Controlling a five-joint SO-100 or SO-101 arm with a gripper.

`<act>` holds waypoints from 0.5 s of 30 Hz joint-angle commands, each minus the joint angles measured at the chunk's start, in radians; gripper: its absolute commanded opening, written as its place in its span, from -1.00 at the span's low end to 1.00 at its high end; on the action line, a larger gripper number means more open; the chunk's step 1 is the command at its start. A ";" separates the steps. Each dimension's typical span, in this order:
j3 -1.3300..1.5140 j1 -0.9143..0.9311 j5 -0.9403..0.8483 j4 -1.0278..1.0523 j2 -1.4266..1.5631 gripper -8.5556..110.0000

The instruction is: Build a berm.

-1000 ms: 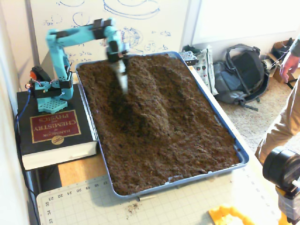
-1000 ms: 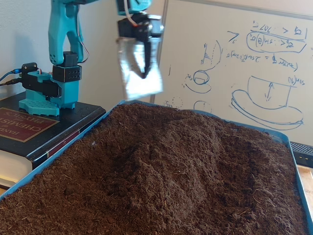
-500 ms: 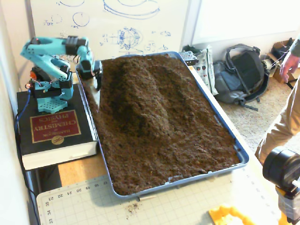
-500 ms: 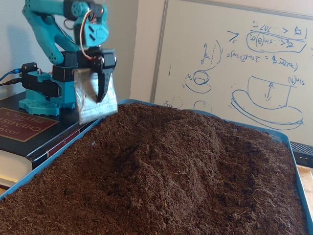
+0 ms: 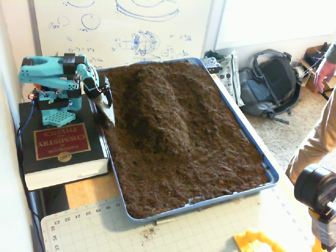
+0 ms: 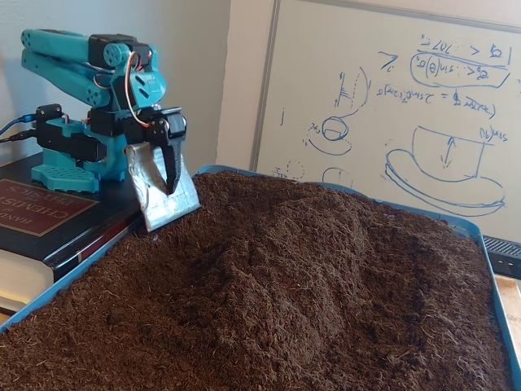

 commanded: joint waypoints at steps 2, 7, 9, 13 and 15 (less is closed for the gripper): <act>0.066 -0.025 0.009 -0.021 0.132 -0.85; 0.087 -0.028 0.009 0.044 0.225 -0.85; 0.084 -0.028 0.009 0.064 0.259 -0.85; 0.084 -0.028 0.009 0.083 0.318 -0.85; 0.084 -0.028 0.009 0.101 0.337 -0.85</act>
